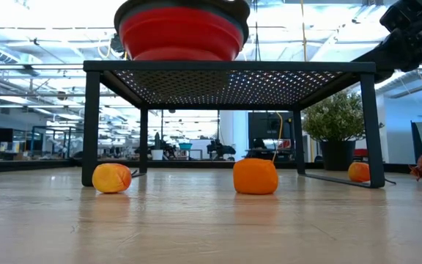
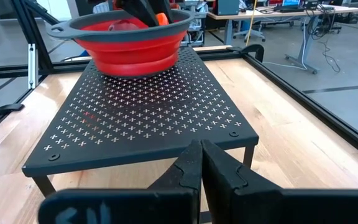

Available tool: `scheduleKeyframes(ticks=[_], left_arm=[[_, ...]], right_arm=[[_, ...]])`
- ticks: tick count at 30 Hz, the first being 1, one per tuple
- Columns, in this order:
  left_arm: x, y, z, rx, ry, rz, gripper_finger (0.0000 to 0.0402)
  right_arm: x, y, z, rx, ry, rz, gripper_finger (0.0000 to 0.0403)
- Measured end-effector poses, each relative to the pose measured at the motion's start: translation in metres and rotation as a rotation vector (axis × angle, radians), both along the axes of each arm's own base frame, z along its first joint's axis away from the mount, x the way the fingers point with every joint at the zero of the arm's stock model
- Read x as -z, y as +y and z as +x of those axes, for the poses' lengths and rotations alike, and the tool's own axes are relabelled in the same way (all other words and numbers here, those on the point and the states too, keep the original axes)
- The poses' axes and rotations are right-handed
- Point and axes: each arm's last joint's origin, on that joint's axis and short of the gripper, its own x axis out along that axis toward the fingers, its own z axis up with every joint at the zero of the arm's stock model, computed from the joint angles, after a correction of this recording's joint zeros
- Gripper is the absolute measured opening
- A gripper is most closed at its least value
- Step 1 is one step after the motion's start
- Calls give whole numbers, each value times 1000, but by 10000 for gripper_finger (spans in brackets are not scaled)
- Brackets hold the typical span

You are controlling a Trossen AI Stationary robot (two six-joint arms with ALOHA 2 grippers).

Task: Pick & Place Fruit
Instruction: Put the peach into the red colander on the shelf

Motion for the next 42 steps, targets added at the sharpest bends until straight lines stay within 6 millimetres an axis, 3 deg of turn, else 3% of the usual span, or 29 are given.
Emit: scheduleKeyframes(ticks=[4, 13, 17, 25, 33, 42], left_arm=[[0, 0, 0, -6, -3, -3, 143], [-1, 1, 0, 22, 9, 28, 240], [-18, 0, -6, 53, -43, -15, 263], [-63, -7, -30, -24, -248, -143, 268], [-89, -34, -57, -66, -394, -321, 269], [-100, -83, -62, 31, -532, -482, 269]], right_arm=[[0, 0, 0, 0, 0, 0, 0], [0, 0, 0, 0, 0, 0, 0], [-1, 0, 0, 0, -14, -1, 0], [-1, 0, 0, -2, -15, 0, 0], [-1, 0, 0, 13, -18, 83, 0], [-1, 0, 0, 13, -16, 84, 0]])
